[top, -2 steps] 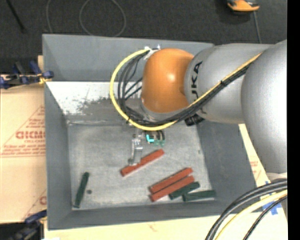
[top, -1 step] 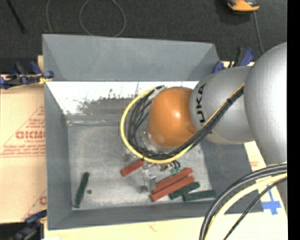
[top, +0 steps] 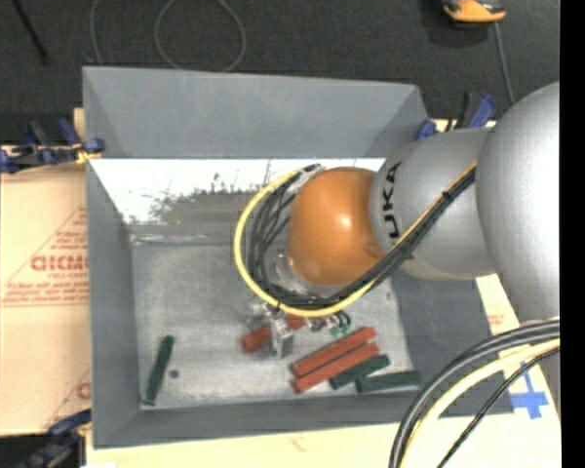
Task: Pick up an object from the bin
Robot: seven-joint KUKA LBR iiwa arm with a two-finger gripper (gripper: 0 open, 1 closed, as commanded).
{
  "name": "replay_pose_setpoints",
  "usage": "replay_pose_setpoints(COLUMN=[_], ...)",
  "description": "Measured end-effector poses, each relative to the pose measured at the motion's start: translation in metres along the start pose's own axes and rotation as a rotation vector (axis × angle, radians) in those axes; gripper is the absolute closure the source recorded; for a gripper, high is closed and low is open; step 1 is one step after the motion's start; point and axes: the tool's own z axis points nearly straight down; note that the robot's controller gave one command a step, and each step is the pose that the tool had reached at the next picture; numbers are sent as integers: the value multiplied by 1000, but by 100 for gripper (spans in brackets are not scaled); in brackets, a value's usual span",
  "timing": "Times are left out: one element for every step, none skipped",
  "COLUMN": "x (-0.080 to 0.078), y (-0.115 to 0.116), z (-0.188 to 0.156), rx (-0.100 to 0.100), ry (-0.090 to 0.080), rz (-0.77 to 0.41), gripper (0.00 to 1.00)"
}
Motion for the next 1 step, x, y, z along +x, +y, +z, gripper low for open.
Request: replay_pose_setpoints(x=[-28], y=[3], z=[-140], rx=[5], ry=[-11], rz=[-40], gripper=[100])
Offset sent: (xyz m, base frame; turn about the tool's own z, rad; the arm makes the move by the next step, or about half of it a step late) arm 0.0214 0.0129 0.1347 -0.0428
